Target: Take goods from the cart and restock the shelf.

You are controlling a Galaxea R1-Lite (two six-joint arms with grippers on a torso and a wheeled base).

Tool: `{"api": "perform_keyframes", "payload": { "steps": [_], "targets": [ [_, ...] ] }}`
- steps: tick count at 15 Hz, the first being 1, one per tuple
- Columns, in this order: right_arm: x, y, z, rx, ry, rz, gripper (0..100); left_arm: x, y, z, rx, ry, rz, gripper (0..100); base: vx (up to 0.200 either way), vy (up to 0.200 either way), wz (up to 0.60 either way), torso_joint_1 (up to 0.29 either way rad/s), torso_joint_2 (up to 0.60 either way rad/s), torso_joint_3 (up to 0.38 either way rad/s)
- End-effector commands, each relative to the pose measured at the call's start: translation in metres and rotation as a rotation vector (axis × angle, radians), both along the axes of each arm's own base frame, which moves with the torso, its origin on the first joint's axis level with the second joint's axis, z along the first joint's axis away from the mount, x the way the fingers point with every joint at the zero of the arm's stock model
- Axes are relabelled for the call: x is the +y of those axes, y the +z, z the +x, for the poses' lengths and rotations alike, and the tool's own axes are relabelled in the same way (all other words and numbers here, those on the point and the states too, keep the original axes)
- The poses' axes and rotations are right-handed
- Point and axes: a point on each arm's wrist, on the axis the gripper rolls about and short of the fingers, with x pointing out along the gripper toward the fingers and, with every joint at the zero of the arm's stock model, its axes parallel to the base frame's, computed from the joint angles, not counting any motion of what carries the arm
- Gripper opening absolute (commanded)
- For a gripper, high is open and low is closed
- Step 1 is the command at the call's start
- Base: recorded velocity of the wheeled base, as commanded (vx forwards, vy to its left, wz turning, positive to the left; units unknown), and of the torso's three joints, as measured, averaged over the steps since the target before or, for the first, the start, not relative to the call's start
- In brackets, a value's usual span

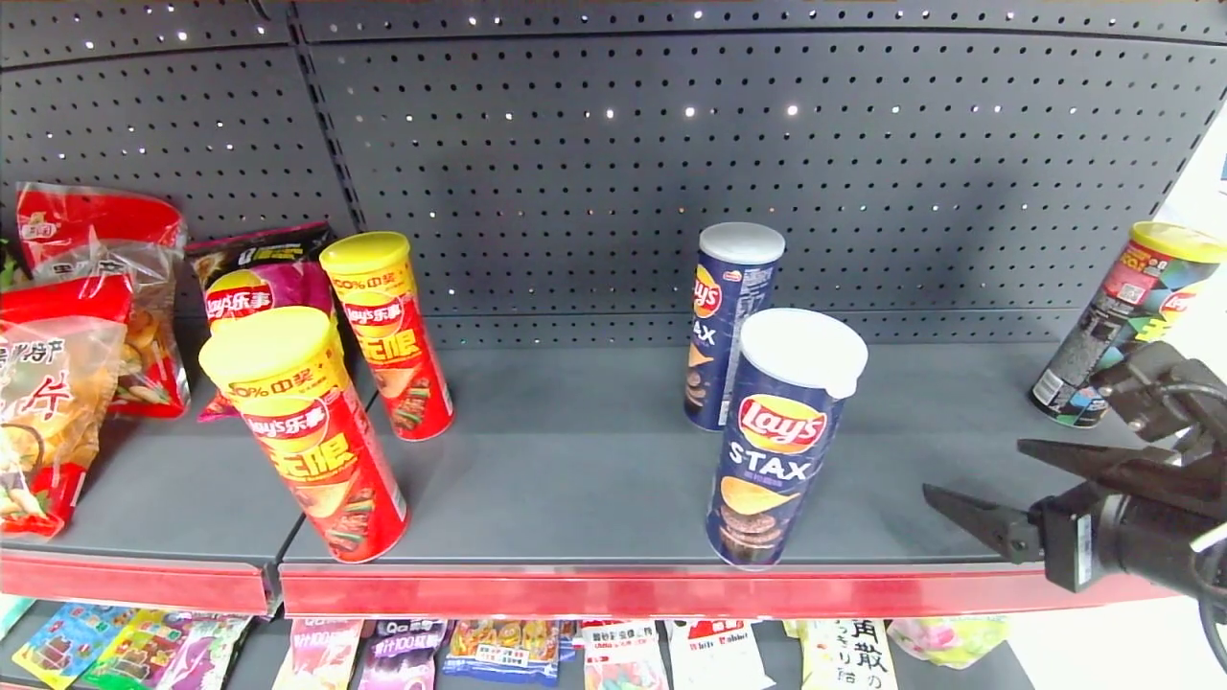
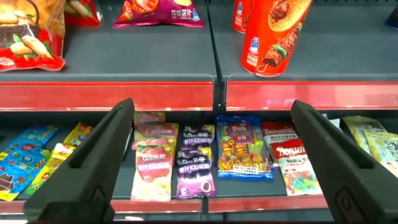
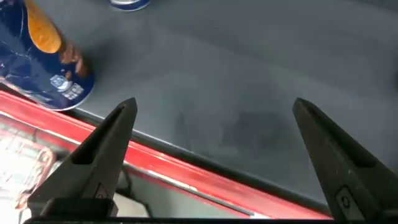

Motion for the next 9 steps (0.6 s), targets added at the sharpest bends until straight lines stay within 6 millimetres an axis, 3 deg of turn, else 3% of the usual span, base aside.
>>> {"api": "perform_keyframes", "payload": {
  "steps": [1,5,7,9],
  "targets": [
    [0.012,-0.007,0.004,0.024,0.079,0.028,100,0.0,0.0,0.0,0.003,0.0,0.001,100,0.0,0.0,0.0,0.0,0.0,0.0],
    [0.024,-0.001,-0.001,-0.073,0.25,0.111,100,0.0,0.0,0.0,0.003,0.0,0.003,100,0.0,0.0,0.0,0.0,0.0,0.0],
    [0.036,0.003,0.012,-0.175,0.28,0.144,100,0.0,0.0,0.0,0.002,-0.002,0.023,100,0.0,0.0,0.0,0.0,0.0,0.0],
    [0.042,0.004,0.013,-0.191,0.311,0.15,100,0.0,0.0,0.0,0.002,-0.004,0.022,100,0.0,0.0,0.0,0.0,0.0,0.0]
  ]
}}
